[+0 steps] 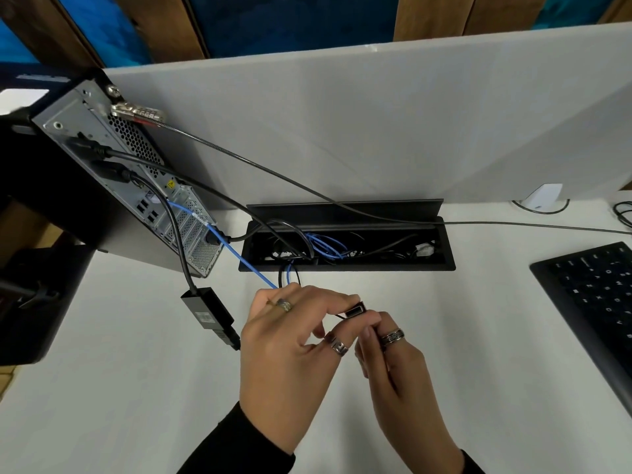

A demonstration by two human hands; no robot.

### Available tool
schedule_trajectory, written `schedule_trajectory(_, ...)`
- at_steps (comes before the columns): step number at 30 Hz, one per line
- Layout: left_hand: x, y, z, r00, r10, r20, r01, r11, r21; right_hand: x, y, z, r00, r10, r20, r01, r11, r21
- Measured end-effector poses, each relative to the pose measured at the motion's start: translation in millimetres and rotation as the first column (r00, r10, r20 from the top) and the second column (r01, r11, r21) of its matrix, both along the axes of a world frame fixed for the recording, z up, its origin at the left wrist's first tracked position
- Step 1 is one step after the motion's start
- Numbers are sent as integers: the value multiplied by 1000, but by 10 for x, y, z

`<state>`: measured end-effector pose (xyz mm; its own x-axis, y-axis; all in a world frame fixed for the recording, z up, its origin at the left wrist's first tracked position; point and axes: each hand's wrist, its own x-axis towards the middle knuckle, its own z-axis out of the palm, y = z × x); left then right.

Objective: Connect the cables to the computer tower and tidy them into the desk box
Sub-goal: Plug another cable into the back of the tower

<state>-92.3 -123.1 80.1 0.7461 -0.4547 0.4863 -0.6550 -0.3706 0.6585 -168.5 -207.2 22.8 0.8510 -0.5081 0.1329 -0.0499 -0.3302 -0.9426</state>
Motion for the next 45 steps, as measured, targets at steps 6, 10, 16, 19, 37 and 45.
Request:
schedule_trajectory(6, 2, 25, -3, 1000, 2, 17, -2, 1000, 25, -9, 29, -18, 1000, -1, -15, 2, 1000, 8)
schedule_trajectory(10, -8, 26, -8, 1000, -2, 25, 2, 1000, 6, -21, 18, -21, 1000, 0, -21, 1, 1000, 7)
schedule_trajectory(16, -4, 18, 14, 997, -11, 74, 8, 999, 51, -41, 8, -46, 999, -4, -33, 4, 1000, -8)
schedule_trajectory(19, -10, 17, 18, 997, -10, 82, 6, 999, 49, -53, 3, -58, 999, -2, -34, 1, 1000, -21)
schedule_trajectory(37, -77, 62, 58, 997, 15, 79, -20, 998, 65, -98, -25, 11, 999, 30, -20, -31, 999, -26)
schedule_trajectory(45, -49, 132, 220, 999, -19, -48, 21, 999, 42, -25, -129, 215, 997, 67, 23, -66, 996, -52)
